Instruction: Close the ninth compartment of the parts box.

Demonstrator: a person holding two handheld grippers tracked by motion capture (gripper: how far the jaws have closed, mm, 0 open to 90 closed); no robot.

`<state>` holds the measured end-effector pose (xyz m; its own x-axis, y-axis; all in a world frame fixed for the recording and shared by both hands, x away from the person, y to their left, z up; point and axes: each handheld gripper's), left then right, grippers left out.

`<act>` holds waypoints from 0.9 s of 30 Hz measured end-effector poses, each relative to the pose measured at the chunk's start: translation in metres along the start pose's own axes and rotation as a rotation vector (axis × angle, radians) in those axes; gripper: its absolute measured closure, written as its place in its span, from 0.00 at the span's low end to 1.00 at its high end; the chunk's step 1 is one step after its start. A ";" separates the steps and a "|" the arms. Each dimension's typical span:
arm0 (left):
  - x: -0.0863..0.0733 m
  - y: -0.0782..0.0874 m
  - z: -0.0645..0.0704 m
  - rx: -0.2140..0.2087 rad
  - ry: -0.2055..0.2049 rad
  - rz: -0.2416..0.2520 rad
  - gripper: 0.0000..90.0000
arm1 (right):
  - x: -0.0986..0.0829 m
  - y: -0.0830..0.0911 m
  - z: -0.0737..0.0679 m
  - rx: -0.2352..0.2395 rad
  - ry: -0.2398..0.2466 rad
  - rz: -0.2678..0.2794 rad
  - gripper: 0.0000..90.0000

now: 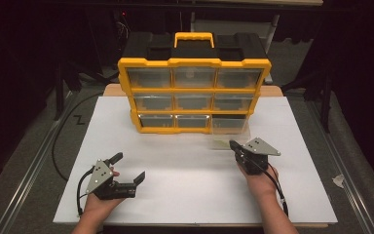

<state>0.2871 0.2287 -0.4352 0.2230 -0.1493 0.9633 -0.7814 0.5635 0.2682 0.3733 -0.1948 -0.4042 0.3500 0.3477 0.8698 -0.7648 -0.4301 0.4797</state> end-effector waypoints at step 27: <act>0.001 0.001 0.000 -0.003 -0.001 0.010 0.00 | 0.010 -0.017 0.005 -0.054 0.004 -0.039 1.00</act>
<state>0.2868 0.2289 -0.4345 0.2144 -0.1439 0.9661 -0.7818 0.5676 0.2581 0.3929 -0.1884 -0.4033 0.3780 0.3668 0.8500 -0.7790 -0.3702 0.5062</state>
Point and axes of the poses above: each handheld gripper's, and its own axes: y roughly backward along the jaws, x roughly out of its top, z roughly to its right, and after that the axes turned 5 degrees about -z, right-handed
